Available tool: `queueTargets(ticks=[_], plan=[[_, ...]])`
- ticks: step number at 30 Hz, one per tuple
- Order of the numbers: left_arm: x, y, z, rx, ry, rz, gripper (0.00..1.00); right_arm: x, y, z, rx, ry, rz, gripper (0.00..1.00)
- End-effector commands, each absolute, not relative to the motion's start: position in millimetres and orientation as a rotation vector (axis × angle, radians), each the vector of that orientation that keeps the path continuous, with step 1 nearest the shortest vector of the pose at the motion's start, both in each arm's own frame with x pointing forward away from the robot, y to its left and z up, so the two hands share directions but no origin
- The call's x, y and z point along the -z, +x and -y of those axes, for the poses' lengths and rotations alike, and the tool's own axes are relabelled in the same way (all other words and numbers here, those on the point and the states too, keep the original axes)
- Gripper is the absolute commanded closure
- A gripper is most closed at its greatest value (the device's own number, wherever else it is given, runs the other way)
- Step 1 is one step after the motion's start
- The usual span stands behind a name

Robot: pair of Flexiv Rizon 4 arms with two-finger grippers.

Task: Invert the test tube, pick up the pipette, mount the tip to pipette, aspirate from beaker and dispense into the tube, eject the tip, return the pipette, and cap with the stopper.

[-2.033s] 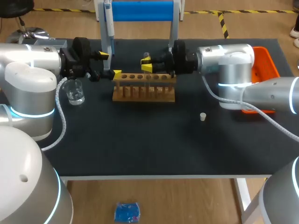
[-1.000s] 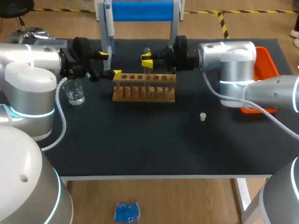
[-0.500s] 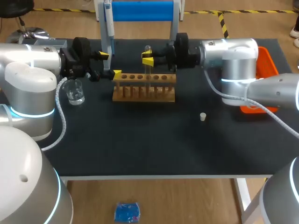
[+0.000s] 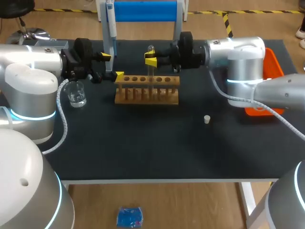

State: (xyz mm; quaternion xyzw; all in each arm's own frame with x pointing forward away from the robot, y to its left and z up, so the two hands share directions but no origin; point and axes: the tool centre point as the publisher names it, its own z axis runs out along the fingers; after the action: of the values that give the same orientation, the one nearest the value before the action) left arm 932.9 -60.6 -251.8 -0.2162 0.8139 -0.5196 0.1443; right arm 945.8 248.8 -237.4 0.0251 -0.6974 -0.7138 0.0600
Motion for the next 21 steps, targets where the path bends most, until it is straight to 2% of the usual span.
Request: queueTargets(ticks=[1, 21], plan=[[253.1, 932.5, 60.6, 1.501, -0.622, -2.339, 0.00, 231.8, 942.5, -246.8, 2.155, 0.075, 2.137, 1.00], [253.1, 932.5, 60.6, 1.501, -0.622, -2.339, 0.00, 216.6, 941.0, -243.3, 2.192, 0.097, 2.151, 1.00]])
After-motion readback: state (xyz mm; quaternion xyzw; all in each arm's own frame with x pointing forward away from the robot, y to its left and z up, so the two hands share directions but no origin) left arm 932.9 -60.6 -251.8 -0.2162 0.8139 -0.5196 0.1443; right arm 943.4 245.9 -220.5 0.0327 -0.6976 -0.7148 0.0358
